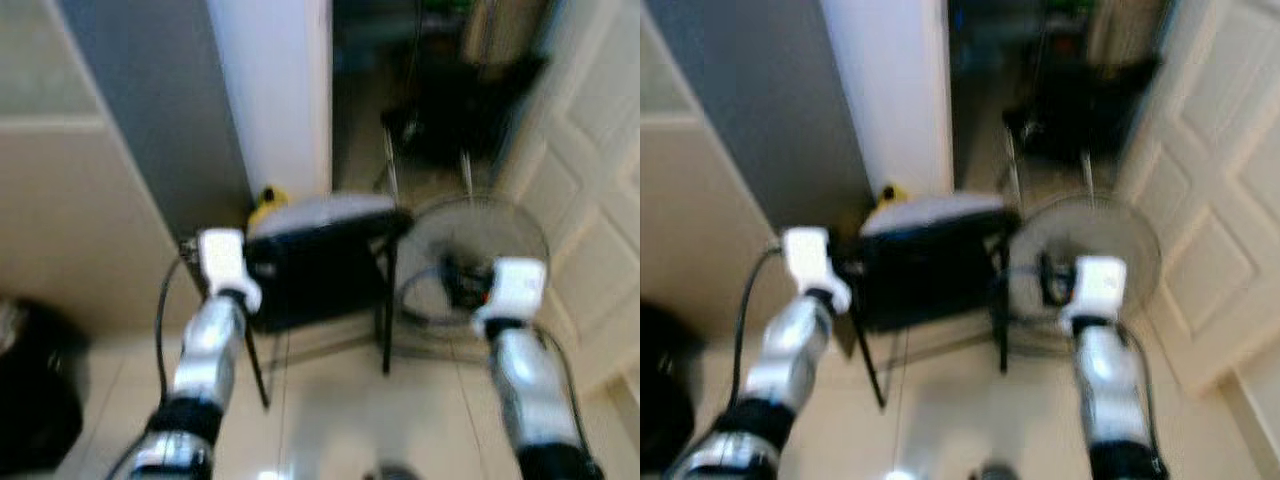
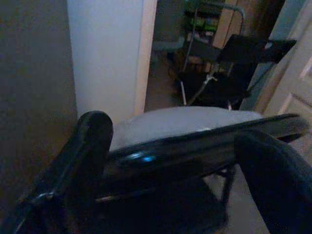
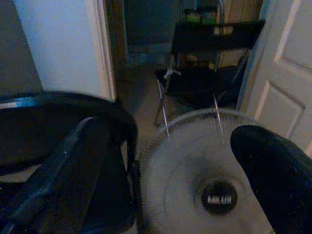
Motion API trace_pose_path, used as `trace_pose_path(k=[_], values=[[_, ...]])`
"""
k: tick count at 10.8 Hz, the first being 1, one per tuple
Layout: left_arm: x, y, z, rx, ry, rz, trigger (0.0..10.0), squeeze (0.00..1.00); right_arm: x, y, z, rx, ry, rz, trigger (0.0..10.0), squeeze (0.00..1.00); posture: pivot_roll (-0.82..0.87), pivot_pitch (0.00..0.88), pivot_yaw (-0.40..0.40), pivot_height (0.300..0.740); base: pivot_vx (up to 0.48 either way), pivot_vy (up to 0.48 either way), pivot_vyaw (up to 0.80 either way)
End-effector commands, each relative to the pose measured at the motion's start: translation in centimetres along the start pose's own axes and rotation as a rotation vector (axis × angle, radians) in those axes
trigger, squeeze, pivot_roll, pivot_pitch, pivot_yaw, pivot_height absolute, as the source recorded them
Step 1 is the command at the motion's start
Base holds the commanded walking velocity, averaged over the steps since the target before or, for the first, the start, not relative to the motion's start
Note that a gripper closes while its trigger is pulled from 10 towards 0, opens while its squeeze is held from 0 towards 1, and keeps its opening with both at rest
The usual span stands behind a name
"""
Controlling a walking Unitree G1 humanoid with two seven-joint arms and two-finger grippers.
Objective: Clean up the room
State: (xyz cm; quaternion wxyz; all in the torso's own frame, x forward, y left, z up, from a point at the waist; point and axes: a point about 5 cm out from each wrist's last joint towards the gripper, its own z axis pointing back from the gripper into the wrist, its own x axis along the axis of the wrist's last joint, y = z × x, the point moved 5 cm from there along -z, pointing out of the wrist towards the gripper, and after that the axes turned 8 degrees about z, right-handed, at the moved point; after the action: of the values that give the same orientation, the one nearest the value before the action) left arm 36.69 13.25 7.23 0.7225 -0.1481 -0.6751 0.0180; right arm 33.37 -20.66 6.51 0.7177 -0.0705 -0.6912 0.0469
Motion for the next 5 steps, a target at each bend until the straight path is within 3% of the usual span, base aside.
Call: trace_pose_path(k=[1,3,5], values=[[1.0,0.3,-0.1,-0.009,-0.025,-0.054,10.0,0.0,0.2,1.5,-0.2,0.045,-0.004,-0.026,10.0,0.0,-0.12,0.0,0.04,0.736,0.0,0.0,0.0],[1.2,3.1,0.1,0.153,-0.028,0.131,10.0,0.0,0.7,2.9,-0.7,0.073,-0.013,-0.045,10.0,0.0,-0.1,0.0,0.037,0.736,0.0,0.0,0.0],[0.8,3.4,0.4,0.166,-0.017,0.108,10.0,0.0,0.8,3.2,-0.9,0.081,-0.017,-0.049,10.0,0.0,-0.09,0.0,0.033,0.736,0.0,0.0,0.0]])
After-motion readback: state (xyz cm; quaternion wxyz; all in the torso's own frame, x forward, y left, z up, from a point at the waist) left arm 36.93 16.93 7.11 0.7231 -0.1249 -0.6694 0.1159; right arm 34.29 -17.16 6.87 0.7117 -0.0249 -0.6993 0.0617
